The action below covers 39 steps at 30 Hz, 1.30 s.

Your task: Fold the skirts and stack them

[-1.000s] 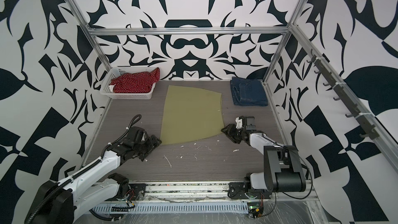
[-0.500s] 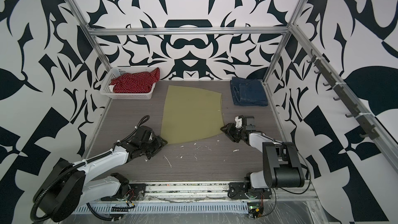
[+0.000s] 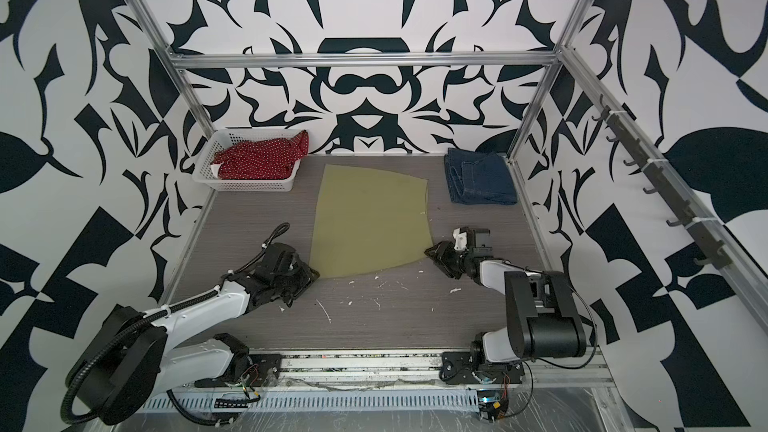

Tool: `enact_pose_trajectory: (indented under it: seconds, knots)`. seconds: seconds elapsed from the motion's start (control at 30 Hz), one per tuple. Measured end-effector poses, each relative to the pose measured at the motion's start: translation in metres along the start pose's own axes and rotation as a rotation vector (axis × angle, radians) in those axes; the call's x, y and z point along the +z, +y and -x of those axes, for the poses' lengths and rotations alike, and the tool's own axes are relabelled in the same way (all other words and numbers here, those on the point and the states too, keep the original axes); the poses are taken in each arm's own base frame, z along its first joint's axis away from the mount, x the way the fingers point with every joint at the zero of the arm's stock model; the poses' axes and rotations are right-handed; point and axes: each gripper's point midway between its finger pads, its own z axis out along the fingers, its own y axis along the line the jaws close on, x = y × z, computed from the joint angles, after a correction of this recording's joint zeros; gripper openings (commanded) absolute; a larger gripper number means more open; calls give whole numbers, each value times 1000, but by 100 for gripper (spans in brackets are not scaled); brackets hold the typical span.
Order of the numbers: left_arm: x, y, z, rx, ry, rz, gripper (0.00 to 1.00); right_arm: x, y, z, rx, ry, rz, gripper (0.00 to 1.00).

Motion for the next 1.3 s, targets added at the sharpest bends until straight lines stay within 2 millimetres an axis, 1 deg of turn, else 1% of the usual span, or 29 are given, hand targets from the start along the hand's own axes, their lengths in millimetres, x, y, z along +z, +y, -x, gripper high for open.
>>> enact_pose_trajectory:
  seconds: [0.03, 0.1, 0.13, 0.2, 0.23, 0.3, 0.4, 0.47, 0.5, 0.6, 0.67, 0.77, 0.87, 1.03, 1.3]
  knots:
    - [1, -1, 1, 1, -5, -4, 43, 0, 0, 0, 0, -1, 2, 53]
    - [5, -3, 3, 4, -9, -9, 37, 1, 1, 0, 0, -1, 8, 53]
    - [7, -4, 4, 4, -9, -11, 35, 1, 1, 0, 0, -2, 11, 53]
    - [12, -10, 7, 20, -10, -20, 26, 1, 1, 0, 2, 0, 16, 52]
    - [15, -12, 7, 24, -7, -19, 23, 1, 1, 0, 5, 0, 16, 52]
    - [18, -13, 8, 38, -4, -18, 20, 1, 1, 0, 7, -2, 18, 52]
    - [19, -12, 8, 40, -4, -14, 12, 1, 1, 0, 11, -5, 24, 52]
    - [18, -10, 8, 43, -2, -6, 12, 1, 1, 0, 12, -6, 25, 53]
    - [18, -10, 8, 45, -2, -3, 10, 1, 1, 0, 12, -7, 26, 53]
    - [15, -6, 7, 42, -6, 10, 0, 1, 1, 0, 12, -7, 28, 53]
    - [15, -4, 7, 47, -10, 16, 0, 2, 1, 0, 11, -5, 31, 52]
    - [14, -3, 7, 47, -11, 19, 0, 6, 3, 2, 8, -1, 50, 48]
    - [14, -3, 7, 48, -12, 21, 0, 8, 3, 4, 8, -4, 58, 39]
    - [12, 0, 7, 49, -15, 32, 0, 13, -2, 5, 19, -2, 51, 19]
    - [4, 8, 7, 64, -24, 72, 0, 14, -9, 1, 30, 2, 36, 1]
